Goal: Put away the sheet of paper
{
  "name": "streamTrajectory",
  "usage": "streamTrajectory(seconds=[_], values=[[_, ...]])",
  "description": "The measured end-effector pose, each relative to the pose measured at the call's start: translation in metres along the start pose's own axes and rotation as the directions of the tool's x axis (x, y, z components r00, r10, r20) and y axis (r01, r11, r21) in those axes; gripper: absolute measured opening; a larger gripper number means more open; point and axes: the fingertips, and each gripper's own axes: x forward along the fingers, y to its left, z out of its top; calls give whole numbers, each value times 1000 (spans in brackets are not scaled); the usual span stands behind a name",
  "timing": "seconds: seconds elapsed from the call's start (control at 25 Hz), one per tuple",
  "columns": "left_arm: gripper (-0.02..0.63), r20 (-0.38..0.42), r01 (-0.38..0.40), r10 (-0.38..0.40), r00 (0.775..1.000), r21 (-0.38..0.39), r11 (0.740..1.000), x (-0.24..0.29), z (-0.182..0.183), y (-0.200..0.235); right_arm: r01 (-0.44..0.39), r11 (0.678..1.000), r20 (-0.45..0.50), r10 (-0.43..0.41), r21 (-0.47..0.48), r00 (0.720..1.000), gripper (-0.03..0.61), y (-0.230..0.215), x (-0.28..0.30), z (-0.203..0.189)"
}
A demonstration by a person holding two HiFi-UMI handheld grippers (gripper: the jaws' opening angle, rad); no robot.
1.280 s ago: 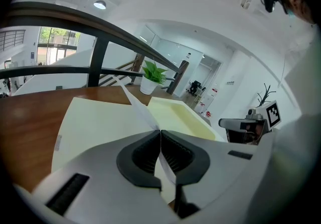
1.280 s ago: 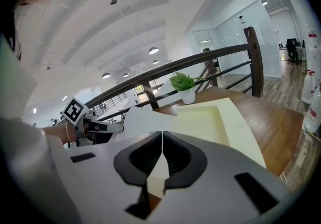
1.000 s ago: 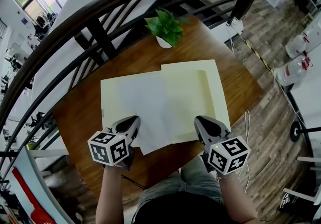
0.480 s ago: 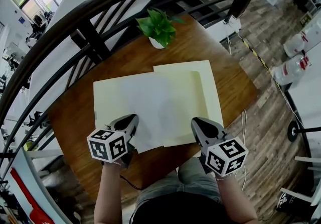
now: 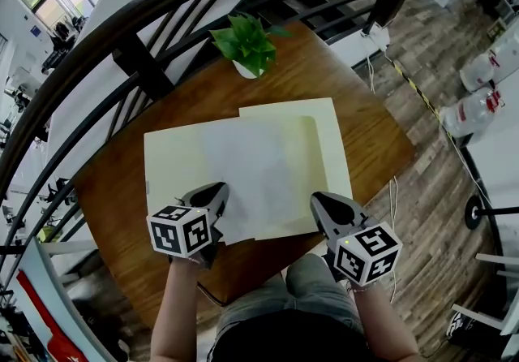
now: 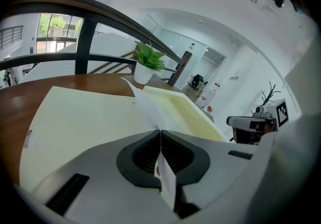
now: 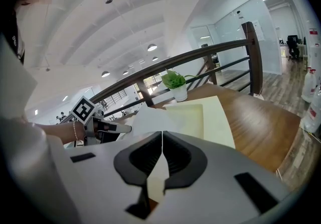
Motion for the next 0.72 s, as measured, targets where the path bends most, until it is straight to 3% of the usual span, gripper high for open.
streamTrajectory(seconds=[0.72], values=[[21, -62, 10, -8, 998, 34, 999, 42, 1, -27, 28, 998, 44, -30, 54, 999, 29, -37, -20, 5]])
